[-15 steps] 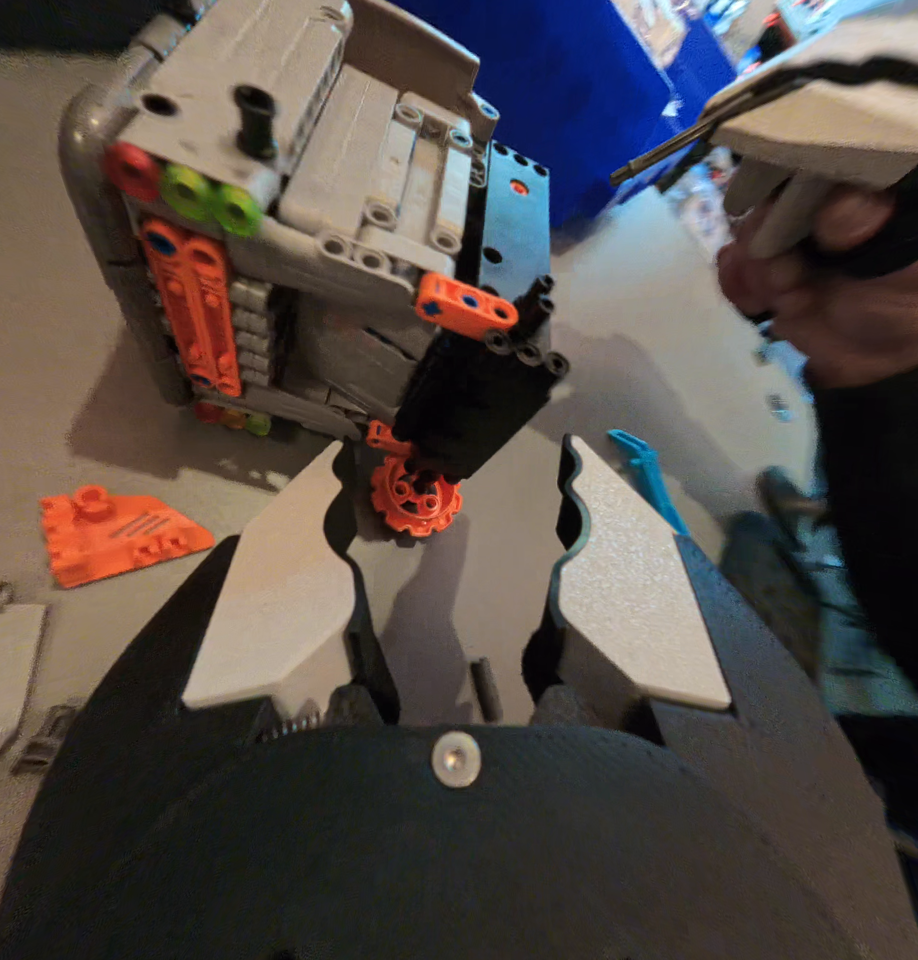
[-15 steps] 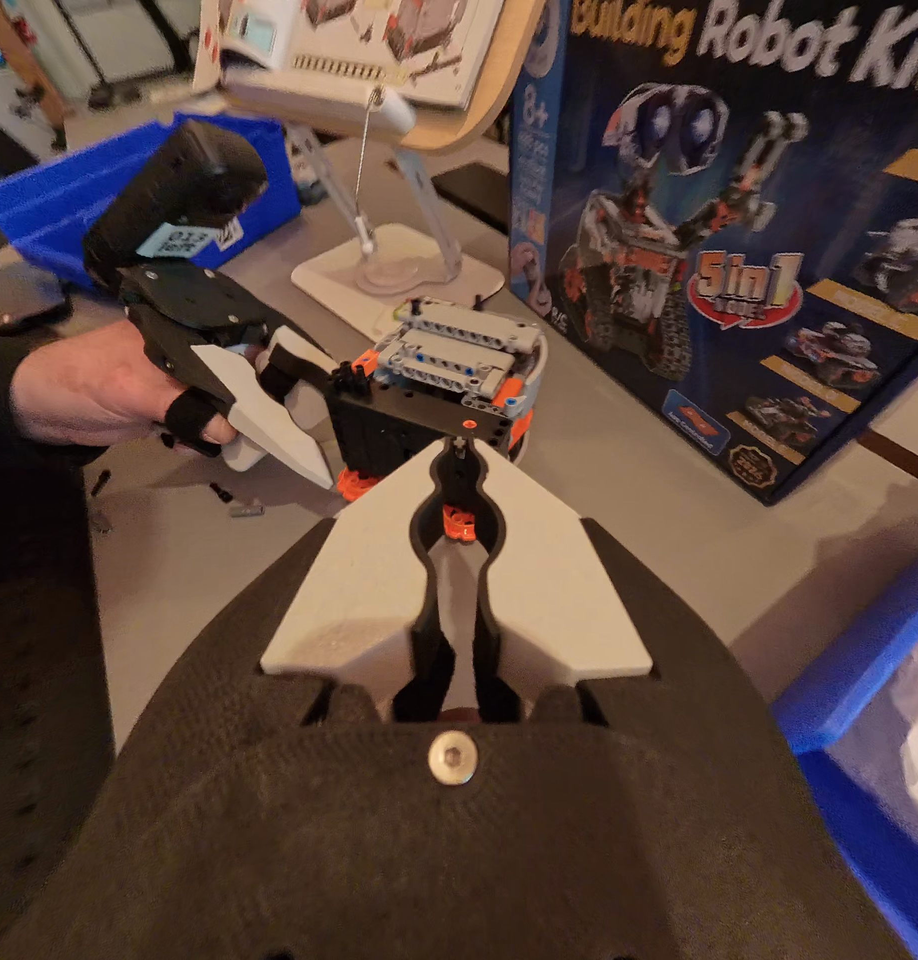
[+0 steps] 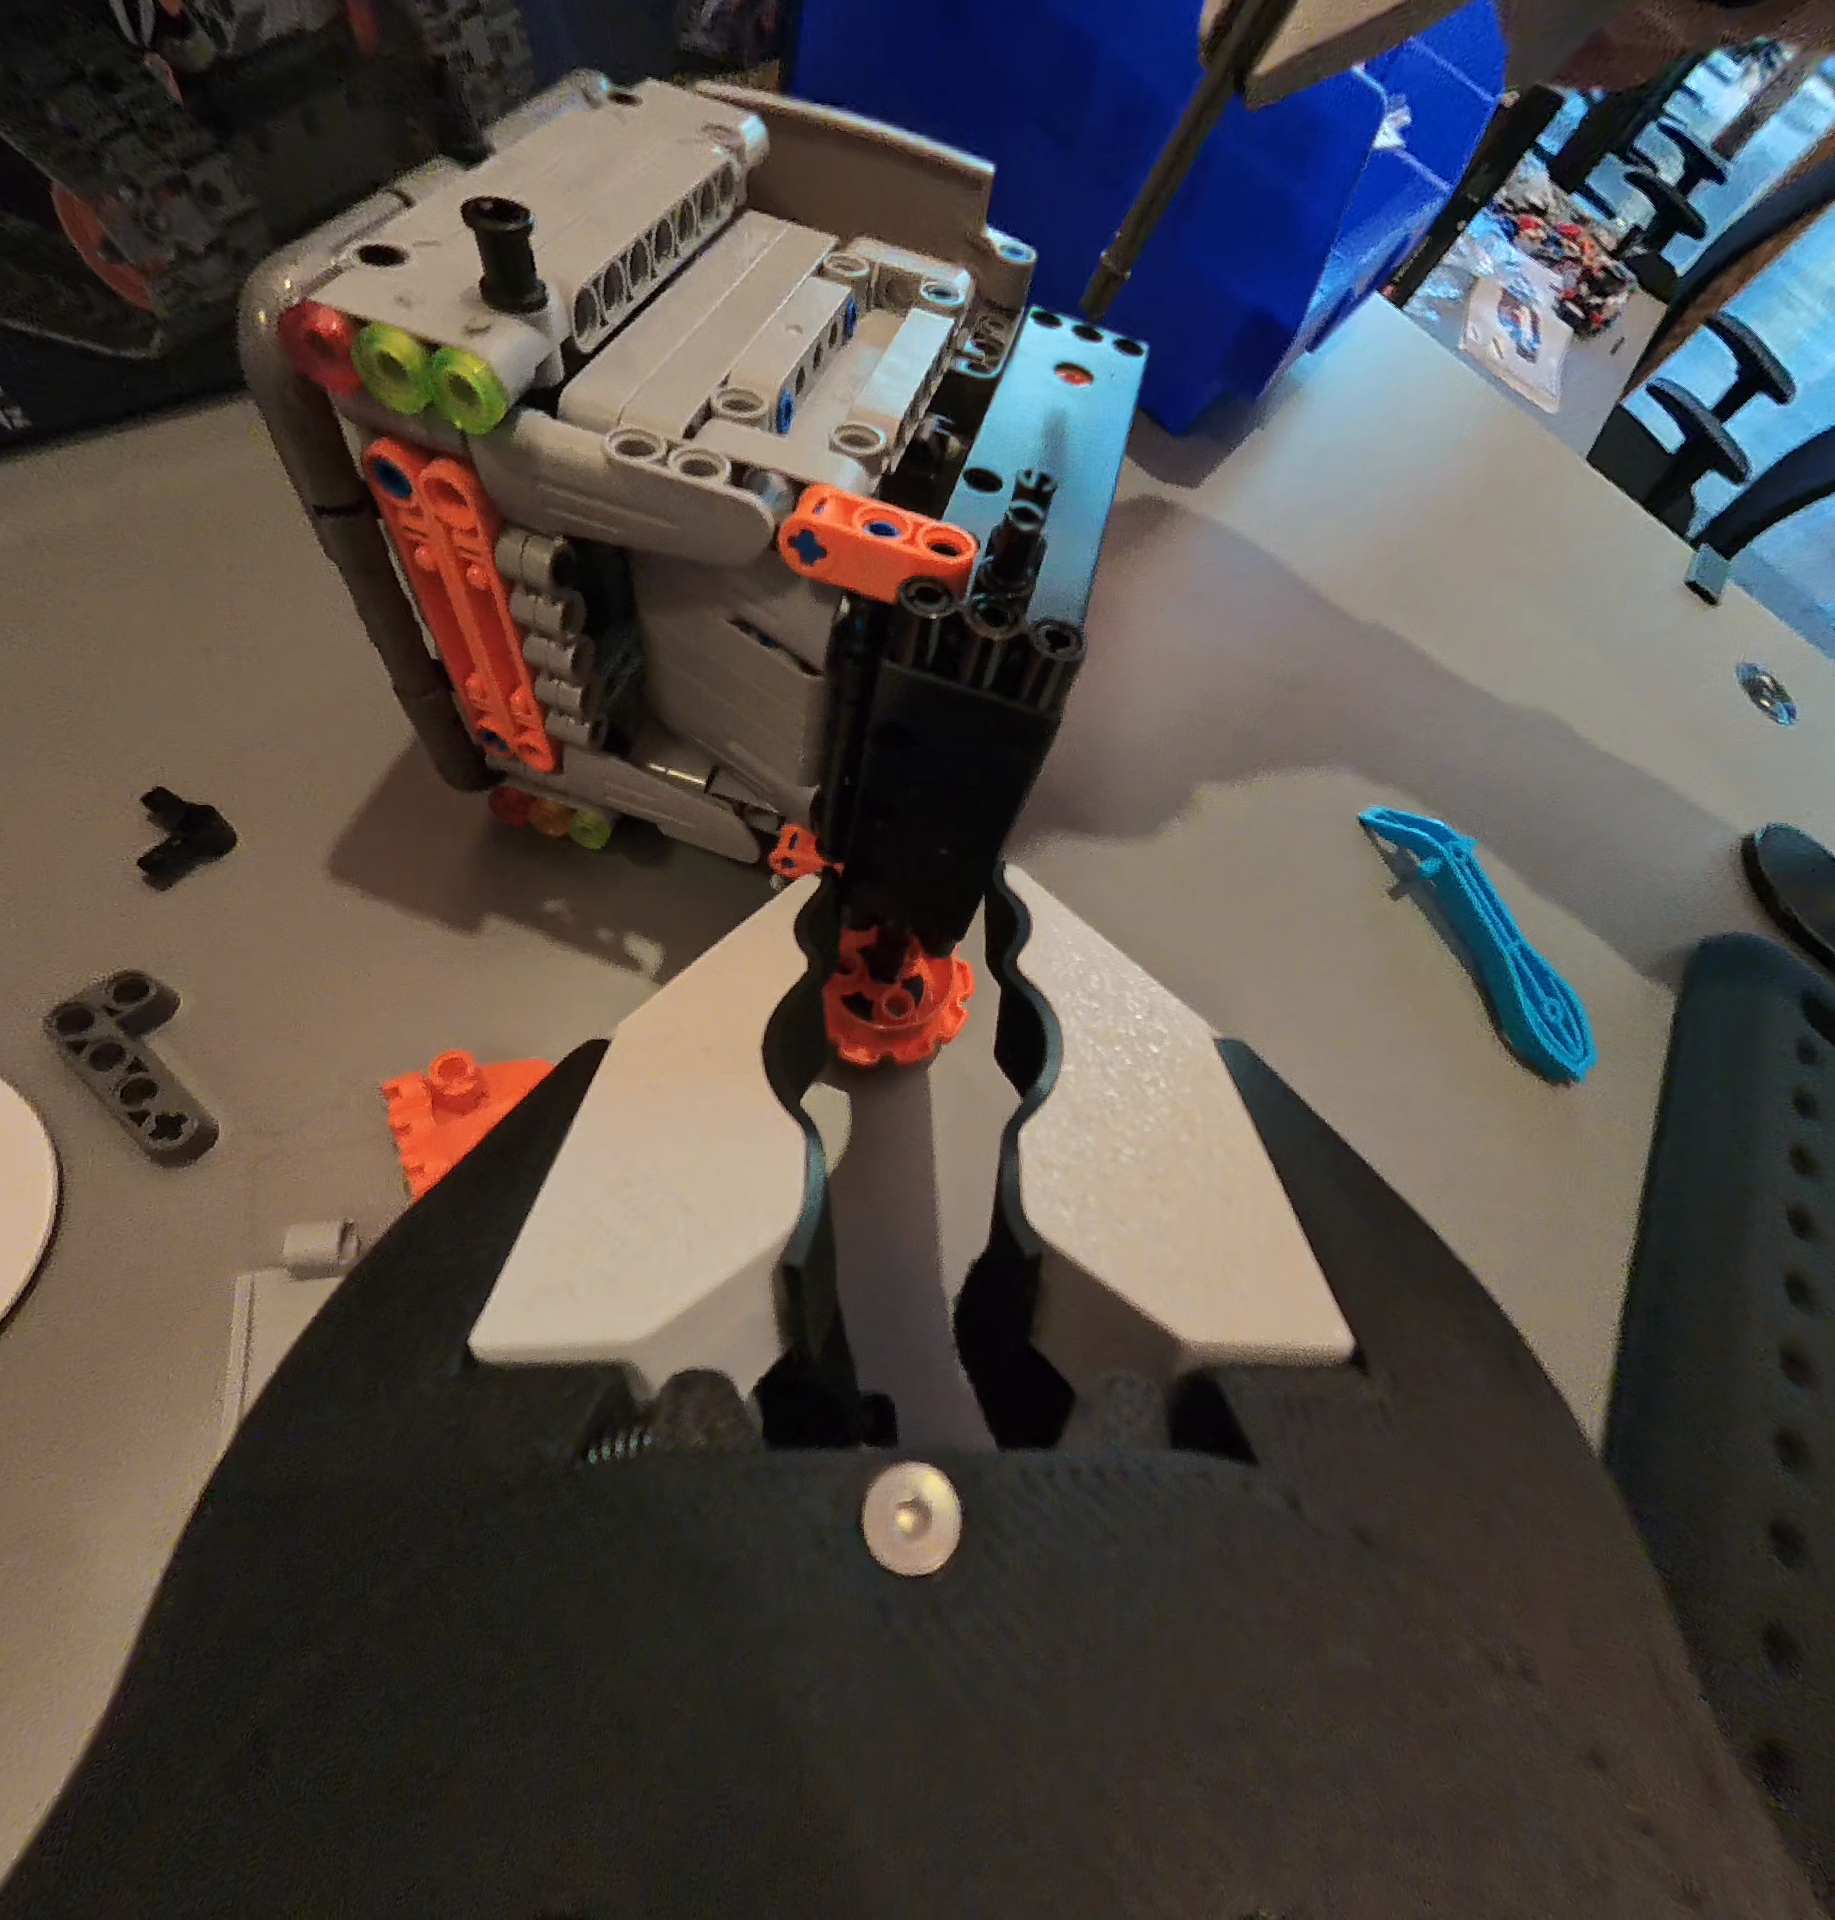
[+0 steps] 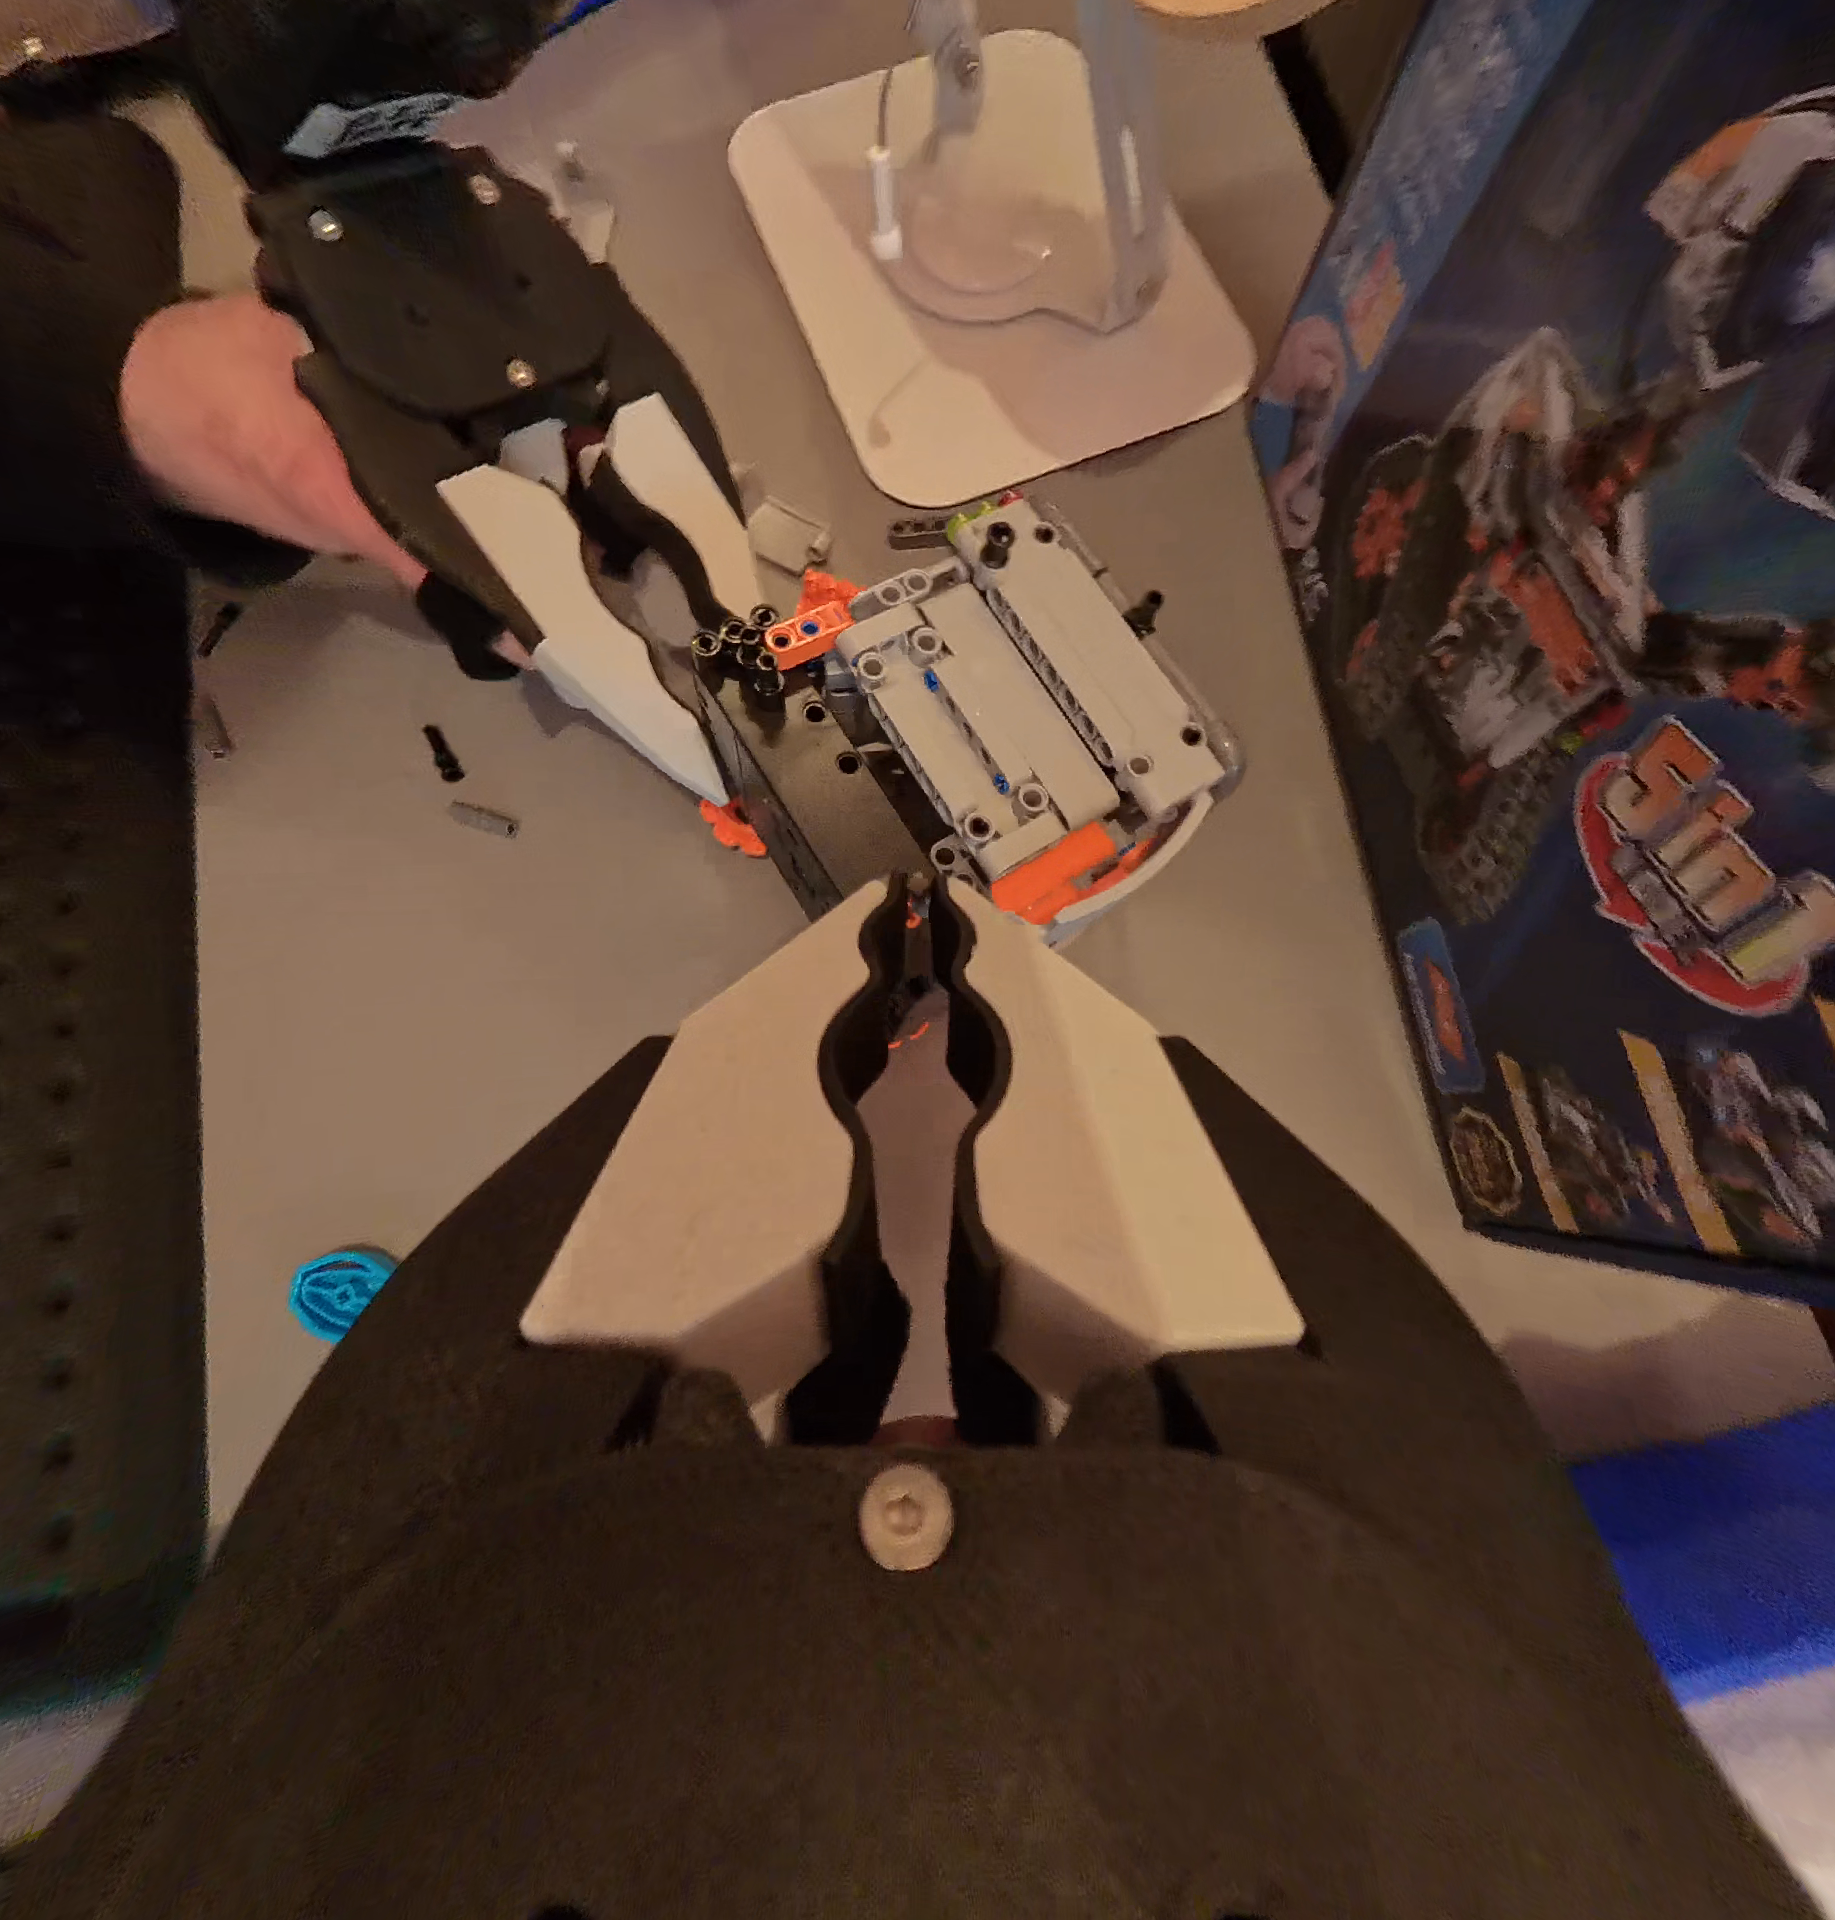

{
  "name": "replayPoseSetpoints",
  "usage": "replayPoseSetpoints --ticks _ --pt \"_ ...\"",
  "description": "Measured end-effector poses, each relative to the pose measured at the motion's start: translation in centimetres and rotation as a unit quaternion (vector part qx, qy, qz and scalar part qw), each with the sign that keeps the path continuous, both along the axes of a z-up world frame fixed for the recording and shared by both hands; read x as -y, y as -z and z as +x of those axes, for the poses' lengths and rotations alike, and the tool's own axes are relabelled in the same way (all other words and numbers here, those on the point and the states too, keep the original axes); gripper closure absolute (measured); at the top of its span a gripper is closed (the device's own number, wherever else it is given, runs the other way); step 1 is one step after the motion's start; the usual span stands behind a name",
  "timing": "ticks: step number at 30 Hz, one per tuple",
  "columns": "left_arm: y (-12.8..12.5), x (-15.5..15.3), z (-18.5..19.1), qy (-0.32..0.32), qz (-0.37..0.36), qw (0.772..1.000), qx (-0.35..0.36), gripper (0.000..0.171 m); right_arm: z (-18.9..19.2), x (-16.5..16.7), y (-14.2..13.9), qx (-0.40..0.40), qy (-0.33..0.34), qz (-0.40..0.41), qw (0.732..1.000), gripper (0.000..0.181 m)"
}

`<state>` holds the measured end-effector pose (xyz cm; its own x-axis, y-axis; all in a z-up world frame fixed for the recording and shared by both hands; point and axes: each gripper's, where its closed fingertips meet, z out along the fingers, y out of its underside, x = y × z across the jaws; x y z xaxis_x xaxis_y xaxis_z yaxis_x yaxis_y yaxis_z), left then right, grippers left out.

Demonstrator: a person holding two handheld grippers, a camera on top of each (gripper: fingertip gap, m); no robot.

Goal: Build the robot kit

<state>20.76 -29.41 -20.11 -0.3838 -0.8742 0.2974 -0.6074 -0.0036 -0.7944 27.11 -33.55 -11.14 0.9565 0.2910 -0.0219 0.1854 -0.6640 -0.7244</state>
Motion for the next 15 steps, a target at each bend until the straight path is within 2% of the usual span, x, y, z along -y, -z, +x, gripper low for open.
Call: replayPoseSetpoints --ticks 6,9,15 --pt "0.02 -0.79 -0.66 0.027 -0.013 1.0 -0.003 0.144 -0.67 -0.52 0.78 -0.006 -0.055 -0.04 0.998 0.18" --pt "-0.23 -0.36 -0.52 0.027 -0.021 0.999 0.011 0.137 -0.88 -0.6 0.76 -0.008 -0.068 -0.048 0.996 0.18" --pt "-0.15 -0.36 -0.25 0.024 -0.02 0.999 0.025 0.143 -1.08 -0.52 0.83 -0.014 -0.083 -0.066 0.994 0.18"
